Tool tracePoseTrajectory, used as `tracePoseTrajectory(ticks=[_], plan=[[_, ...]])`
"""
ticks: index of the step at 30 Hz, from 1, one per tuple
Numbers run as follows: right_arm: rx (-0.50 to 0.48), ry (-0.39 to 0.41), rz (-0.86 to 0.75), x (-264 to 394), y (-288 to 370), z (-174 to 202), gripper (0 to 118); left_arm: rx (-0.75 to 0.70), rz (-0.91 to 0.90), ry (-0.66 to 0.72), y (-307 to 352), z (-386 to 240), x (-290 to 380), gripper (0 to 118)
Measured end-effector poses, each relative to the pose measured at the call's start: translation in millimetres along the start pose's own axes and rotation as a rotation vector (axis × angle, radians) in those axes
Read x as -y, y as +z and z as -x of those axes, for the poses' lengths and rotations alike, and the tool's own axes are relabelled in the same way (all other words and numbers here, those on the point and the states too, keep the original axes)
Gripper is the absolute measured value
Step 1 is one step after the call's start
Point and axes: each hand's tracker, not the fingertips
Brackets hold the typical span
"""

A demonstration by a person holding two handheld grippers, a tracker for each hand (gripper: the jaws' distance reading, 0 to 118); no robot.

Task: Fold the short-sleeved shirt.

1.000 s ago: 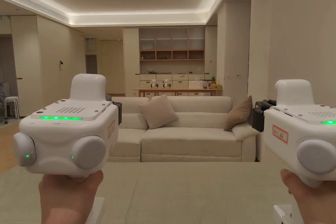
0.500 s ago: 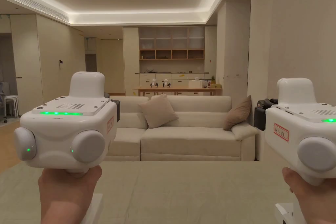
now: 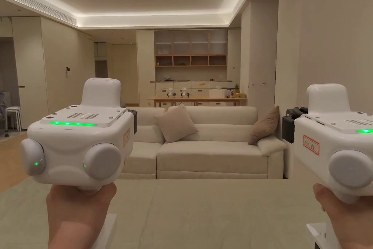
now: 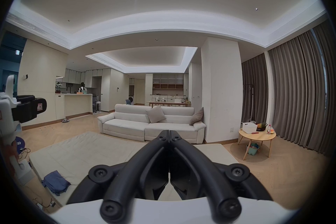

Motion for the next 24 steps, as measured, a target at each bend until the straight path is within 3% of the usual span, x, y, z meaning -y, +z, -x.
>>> tracePoseTrajectory(ticks=[10,11,12,13,14,15,16,17,18,24], plan=[[0.015,0.001,-0.007,0,1,-2,0,-0.031,-0.023,-0.032,2,-1,2,0],[0.023,0.006,-0.006,0,1,-2,0,-0.031,-0.027,-0.034,2,0,3,10],[0.022,0.007,-0.005,0,1,-2,10,-0.035,-0.026,-0.035,1,1,3,25],[0.017,0.005,-0.002,-1,0,-4,34,-0.022,-0.014,-0.029,-1,3,2,51],[0.015,0.001,0.001,-1,-1,-4,65,-0.025,-0.002,-0.027,-3,4,1,89],[0.018,-0.004,0.006,-1,-2,-5,83,-0.022,0.021,-0.01,-7,5,2,114],[0.02,-0.009,0.023,-2,-4,-4,100,-0.022,0.085,0.003,-6,7,8,117],[0.029,-0.019,0.053,-2,-8,-5,118,-0.001,0.029,-0.002,-8,6,7,118],[0.003,-0.029,-0.035,0,-7,-5,117,0.015,0.032,0.004,-10,4,10,118],[0.07,0.025,-0.02,2,-2,-4,118,-0.024,0.049,-0.047,-12,-1,14,118]])
